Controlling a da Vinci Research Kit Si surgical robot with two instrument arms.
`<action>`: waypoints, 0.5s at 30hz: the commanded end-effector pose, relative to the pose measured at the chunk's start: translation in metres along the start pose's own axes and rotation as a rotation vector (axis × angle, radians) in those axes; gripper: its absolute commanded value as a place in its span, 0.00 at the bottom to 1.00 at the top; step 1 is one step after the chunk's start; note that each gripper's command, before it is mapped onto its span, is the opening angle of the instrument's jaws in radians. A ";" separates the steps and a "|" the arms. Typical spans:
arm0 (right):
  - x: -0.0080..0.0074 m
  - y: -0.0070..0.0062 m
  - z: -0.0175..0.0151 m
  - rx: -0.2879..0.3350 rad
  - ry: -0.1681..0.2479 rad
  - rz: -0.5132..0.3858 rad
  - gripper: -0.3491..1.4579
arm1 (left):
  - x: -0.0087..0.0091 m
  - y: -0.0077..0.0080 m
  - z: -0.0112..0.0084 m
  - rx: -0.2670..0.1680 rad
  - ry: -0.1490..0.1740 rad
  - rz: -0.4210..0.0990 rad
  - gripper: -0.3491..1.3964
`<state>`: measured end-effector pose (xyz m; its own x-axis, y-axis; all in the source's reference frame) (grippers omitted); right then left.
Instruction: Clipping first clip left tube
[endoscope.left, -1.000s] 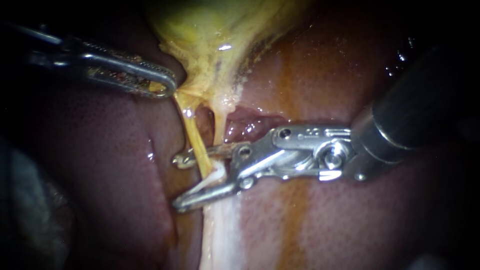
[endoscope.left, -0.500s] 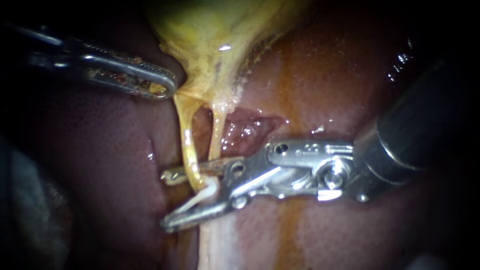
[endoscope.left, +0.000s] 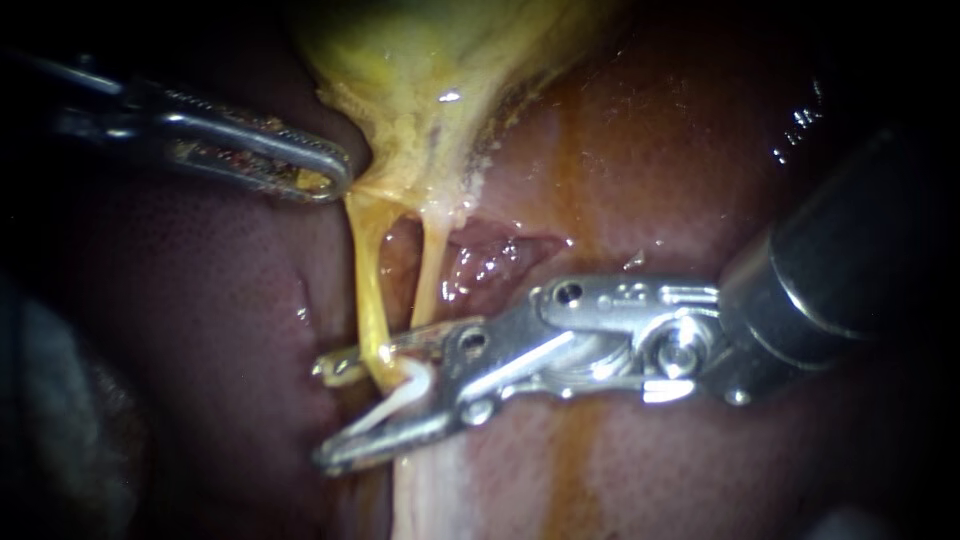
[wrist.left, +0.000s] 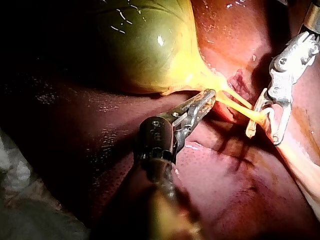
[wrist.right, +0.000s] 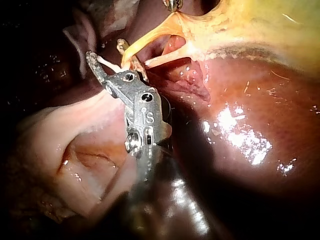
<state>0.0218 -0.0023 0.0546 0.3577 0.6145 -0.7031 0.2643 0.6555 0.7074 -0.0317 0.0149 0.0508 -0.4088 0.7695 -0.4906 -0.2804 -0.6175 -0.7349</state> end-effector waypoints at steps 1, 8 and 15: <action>0.0000 0.0000 -0.0001 -0.007 0.001 0.003 0.33 | 0.0000 0.0000 0.0000 0.000 0.000 0.000 0.00; 0.0004 0.0002 -0.0009 -0.017 0.007 0.042 0.20 | 0.0000 0.0000 0.0001 0.000 0.000 0.000 0.00; 0.0003 0.0001 -0.0012 -0.015 0.006 0.131 0.03 | 0.0000 0.0000 0.0001 0.000 0.000 0.000 0.00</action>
<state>0.0208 -0.0014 0.0544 0.3828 0.7002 -0.6027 0.2000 0.5741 0.7940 -0.0318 0.0149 0.0508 -0.4089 0.7694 -0.4908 -0.2800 -0.6176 -0.7350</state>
